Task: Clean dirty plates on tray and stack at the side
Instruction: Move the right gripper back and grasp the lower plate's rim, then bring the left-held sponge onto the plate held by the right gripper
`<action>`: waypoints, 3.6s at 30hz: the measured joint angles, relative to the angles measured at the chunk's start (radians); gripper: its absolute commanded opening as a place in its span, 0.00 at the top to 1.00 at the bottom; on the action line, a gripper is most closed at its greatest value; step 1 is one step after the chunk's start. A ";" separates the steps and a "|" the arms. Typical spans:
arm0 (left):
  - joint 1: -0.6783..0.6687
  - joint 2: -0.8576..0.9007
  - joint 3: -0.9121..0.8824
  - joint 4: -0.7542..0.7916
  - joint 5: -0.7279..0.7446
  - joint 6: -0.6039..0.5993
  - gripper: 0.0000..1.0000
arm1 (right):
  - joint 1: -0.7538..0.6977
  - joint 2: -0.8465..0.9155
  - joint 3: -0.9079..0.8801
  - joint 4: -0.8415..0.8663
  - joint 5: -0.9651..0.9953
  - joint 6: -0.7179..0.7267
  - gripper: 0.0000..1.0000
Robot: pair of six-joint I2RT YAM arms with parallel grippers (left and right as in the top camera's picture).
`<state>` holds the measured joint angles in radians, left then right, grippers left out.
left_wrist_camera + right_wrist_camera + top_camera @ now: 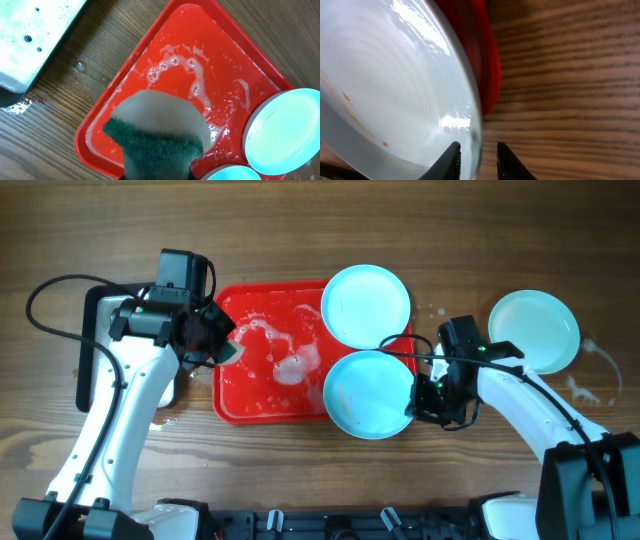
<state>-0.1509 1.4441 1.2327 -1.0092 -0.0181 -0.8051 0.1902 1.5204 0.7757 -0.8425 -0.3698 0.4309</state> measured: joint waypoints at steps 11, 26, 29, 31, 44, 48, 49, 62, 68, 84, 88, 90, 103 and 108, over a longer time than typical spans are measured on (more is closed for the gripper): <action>0.000 0.000 0.000 0.000 0.000 0.000 0.96 | 0.158 0.000 0.000 0.045 0.002 0.064 0.96; 0.000 0.000 0.000 -0.005 0.000 0.000 0.96 | 0.296 -0.048 0.247 0.125 0.147 0.076 0.96; 0.000 0.000 0.000 -0.016 0.000 0.001 0.96 | 0.348 -0.033 0.249 0.234 0.198 0.117 0.96; 0.000 0.000 0.000 -0.019 0.000 0.003 0.96 | 0.380 0.013 0.252 0.291 0.229 0.144 0.96; 0.000 0.000 -0.002 -0.018 0.000 0.003 0.96 | 0.499 0.276 0.314 0.309 0.356 0.382 0.74; 0.000 0.000 -0.012 -0.016 0.000 0.003 0.96 | 0.523 0.296 0.314 0.316 0.334 0.412 0.68; 0.000 0.000 -0.013 -0.010 0.000 0.003 0.96 | 0.530 0.296 0.315 0.311 0.323 0.415 0.67; 0.000 0.000 -0.013 0.000 0.000 0.003 0.96 | 0.539 0.296 0.354 0.465 0.407 0.195 0.50; 0.000 0.000 -0.013 0.000 0.000 0.003 0.96 | 0.497 0.328 0.356 0.461 0.423 0.006 0.58; 0.000 0.000 -0.014 0.004 0.000 0.003 0.96 | 0.483 0.418 0.360 0.520 0.392 0.043 0.96; 0.000 0.000 -0.014 0.002 0.000 0.003 0.96 | 0.485 0.425 0.381 0.492 0.370 0.187 0.96; -0.002 0.000 -0.025 0.004 0.000 0.003 0.96 | 0.484 0.425 0.385 0.484 0.359 0.248 0.96; -0.148 0.168 -0.272 0.400 -0.012 0.240 0.96 | 0.482 0.428 0.385 0.495 0.316 0.283 0.96; -0.149 0.321 -0.255 0.463 -0.019 0.381 0.96 | 0.482 0.430 0.385 0.497 0.309 0.283 0.96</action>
<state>-0.3000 1.7653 0.9779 -0.5457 -0.0376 -0.4240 0.6724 1.9499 1.1603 -0.3458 -0.0612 0.7136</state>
